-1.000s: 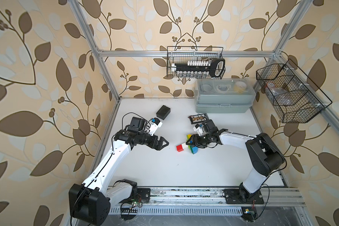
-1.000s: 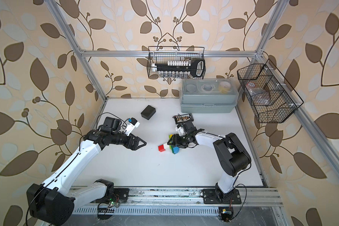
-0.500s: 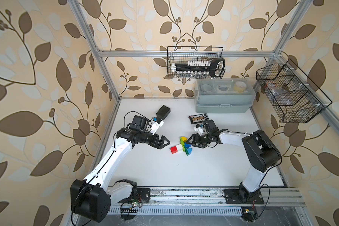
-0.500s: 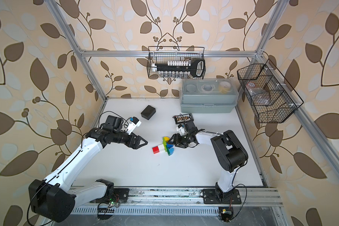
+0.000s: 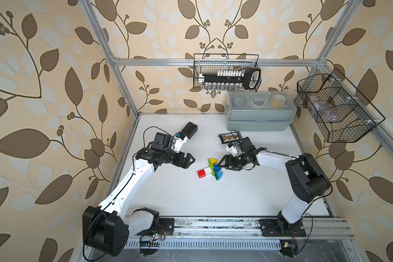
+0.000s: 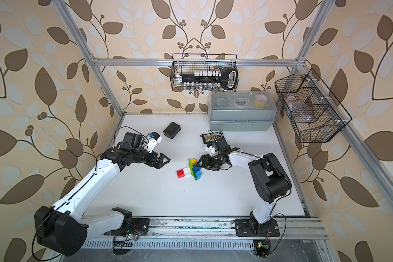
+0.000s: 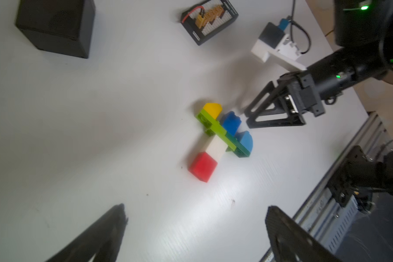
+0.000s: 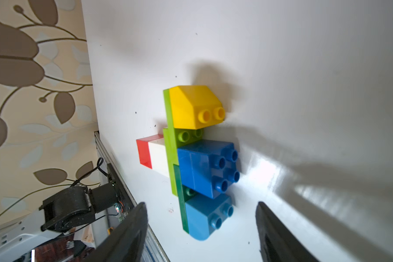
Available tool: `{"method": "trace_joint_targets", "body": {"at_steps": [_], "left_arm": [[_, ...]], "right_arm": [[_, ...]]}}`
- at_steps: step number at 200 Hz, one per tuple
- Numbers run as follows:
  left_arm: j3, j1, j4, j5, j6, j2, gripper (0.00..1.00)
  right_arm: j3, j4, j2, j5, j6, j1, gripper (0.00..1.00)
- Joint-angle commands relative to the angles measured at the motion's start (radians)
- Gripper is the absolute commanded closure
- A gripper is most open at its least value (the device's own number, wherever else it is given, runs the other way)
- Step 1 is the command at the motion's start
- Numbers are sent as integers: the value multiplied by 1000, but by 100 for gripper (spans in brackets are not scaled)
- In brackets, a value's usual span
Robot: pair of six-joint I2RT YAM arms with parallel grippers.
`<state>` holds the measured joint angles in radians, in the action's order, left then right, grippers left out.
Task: Assemble a fork with lego
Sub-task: Adjust the lego brick at the center of the board, then reset both arms
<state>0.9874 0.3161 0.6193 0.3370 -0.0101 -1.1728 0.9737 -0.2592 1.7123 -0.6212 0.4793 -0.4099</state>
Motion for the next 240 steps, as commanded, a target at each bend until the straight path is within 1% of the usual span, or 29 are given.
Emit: {"method": "trace_joint_targets", "body": {"at_steps": [1, 10, 19, 27, 35, 38, 40, 51, 68, 86, 104, 113, 129, 140, 156, 174, 187, 197, 206, 227, 235, 240], "left_arm": [[-23, 2, -157, -273, 14, 1, 1], [-43, -5, -206, -326, 10, -2, 1], [-66, -18, -254, -357, 10, -4, 1], [-87, -34, -289, -381, 19, -7, 1], [-111, -50, -321, -405, 36, -6, 1], [-122, -57, -334, -413, 42, -4, 1], [-130, -61, -342, -419, 47, -3, 1], [-179, -84, -397, -442, 74, 13, 1], [-293, -111, -523, -465, 96, 69, 1], [-403, -161, -645, -485, 145, 109, 1], [-467, -208, -712, -524, 174, 98, 1], [-490, -222, -745, -558, 186, 81, 1], [-534, -240, -820, -583, 184, 53, 1], [-549, -252, -861, -592, 185, 29, 1], [-561, -272, -931, -570, 191, -14, 1], [-567, -286, -1010, -582, 185, -88, 1], [-541, -291, -1029, -563, 173, -136, 1], [-526, -293, -1053, -536, 148, -168, 1], [-501, -293, -1039, -539, 125, -195, 1], [-502, -312, -1102, -541, 75, -219, 1], [-504, -332, -1130, -518, 75, -233, 1], [-507, -344, -1148, -502, 78, -245, 1]], "right_arm": [[99, -169, -115, 95, -170, 8, 22], [126, -222, -144, 136, -217, 11, 19], [151, -261, -176, 180, -262, 14, 17], [171, -289, -202, 227, -297, 17, 12], [185, -306, -231, 271, -328, 18, 10], [188, -310, -240, 289, -340, 19, 4], [190, -311, -245, 303, -345, 20, 3], [188, -299, -282, 370, -373, 25, 2], [144, -226, -345, 434, -420, 42, 2], [49, -99, -416, 479, -452, 70, 2], [-48, 23, -461, 518, -463, 115, 2], [-89, 71, -471, 538, -467, 135, 2], [-154, 149, -479, 579, -480, 169, 2], [-214, 228, -483, 615, -487, 186, 2], [-311, 361, -481, 641, -505, 209, 2], [-380, 454, -462, 687, -509, 226, 2], [-412, 502, -447, 688, -493, 245, 2], [-454, 582, -433, 693, -493, 252, 2], [-488, 648, -416, 700, -489, 259, 2], [-523, 766, -351, 742, -467, 267, 2], [-501, 721, -345, 743, -456, 270, 2], [-499, 731, -335, 741, -448, 270, 2]]}}
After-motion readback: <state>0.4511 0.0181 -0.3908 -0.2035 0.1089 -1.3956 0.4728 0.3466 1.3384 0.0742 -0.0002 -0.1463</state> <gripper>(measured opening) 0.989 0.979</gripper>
